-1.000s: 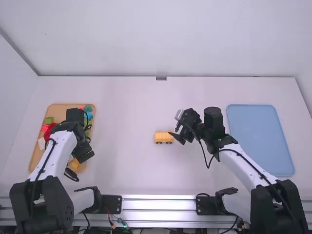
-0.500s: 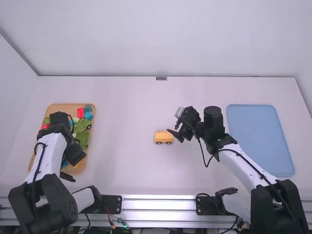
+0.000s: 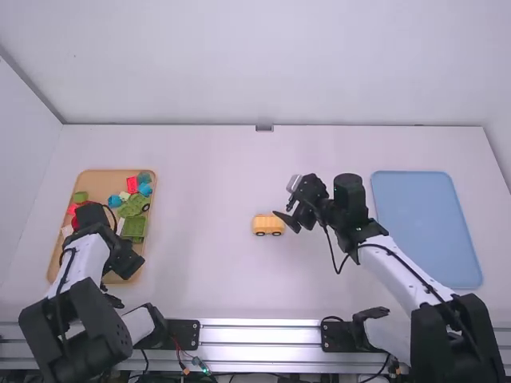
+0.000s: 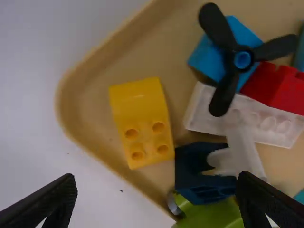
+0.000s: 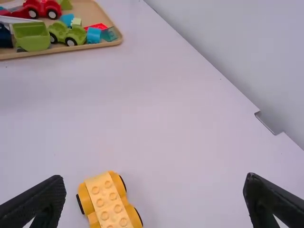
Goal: Assemble lego blocks to make yellow taxi
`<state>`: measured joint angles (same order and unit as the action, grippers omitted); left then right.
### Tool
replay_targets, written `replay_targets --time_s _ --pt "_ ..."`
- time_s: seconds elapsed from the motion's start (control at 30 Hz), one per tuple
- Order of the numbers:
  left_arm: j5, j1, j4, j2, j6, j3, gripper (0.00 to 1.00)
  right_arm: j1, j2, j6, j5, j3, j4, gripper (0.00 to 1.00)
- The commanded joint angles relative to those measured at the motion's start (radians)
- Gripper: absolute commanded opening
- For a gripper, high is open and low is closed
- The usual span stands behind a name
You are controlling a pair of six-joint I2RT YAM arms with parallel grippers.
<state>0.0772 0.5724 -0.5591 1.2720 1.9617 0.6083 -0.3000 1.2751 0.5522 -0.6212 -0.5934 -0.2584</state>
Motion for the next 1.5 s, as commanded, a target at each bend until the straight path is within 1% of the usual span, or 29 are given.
replay_targets --time_s 0.0,0.07,0.27,0.4,0.63,0.77,0.8,0.83,0.9,0.93,1.23,1.37,1.47 --pt "-0.01 0.008 -0.004 -0.01 -0.04 -0.003 0.87 -0.002 -0.013 -0.006 -0.006 0.008 0.002 0.99" --pt "-0.014 0.015 -0.006 0.005 -0.041 0.003 0.86 -0.002 -0.013 -0.006 -0.006 0.008 0.002 0.99" --pt "-0.064 0.056 -0.041 0.14 -0.04 0.064 0.87 -0.002 -0.013 -0.007 -0.006 0.008 0.003 0.99" --pt "-0.066 0.06 -0.043 0.206 -0.023 0.093 0.87 -0.002 -0.013 -0.006 -0.006 0.008 0.003 0.99" --pt "-0.061 0.063 -0.051 0.267 -0.013 0.099 0.86 -0.002 -0.013 -0.006 -0.006 0.008 -0.005 0.99" --pt "-0.059 0.056 -0.05 0.269 0.028 0.099 0.88 -0.002 -0.013 -0.006 -0.006 0.008 -0.007 0.98" --pt "-0.06 0.056 -0.047 0.269 0.027 0.1 0.81 -0.002 -0.013 -0.007 -0.006 0.008 -0.007 0.99" --pt "-0.062 0.056 -0.042 0.269 0.021 0.099 0.72 -0.002 -0.013 -0.006 -0.006 0.008 -0.007 0.99" --pt "-0.062 0.057 -0.026 0.269 0.001 0.094 0.5 -0.002 -0.013 -0.007 -0.006 0.008 -0.007 0.99" --pt "-0.062 0.056 -0.018 0.269 0.0 0.09 0.48 -0.002 -0.013 -0.006 -0.006 0.008 -0.007 0.99" --pt "-0.057 0.057 0.018 0.269 0.007 0.053 0.5 -0.002 -0.013 -0.006 -0.006 0.008 -0.003 0.99" --pt "-0.051 0.057 0.007 0.269 0.077 0.042 0.52 -0.002 -0.013 -0.006 -0.006 0.008 -0.003 0.99" --pt "-0.05 0.056 0.018 0.269 0.062 0.039 0.51 -0.002 -0.013 -0.006 -0.006 0.008 -0.003 0.98"
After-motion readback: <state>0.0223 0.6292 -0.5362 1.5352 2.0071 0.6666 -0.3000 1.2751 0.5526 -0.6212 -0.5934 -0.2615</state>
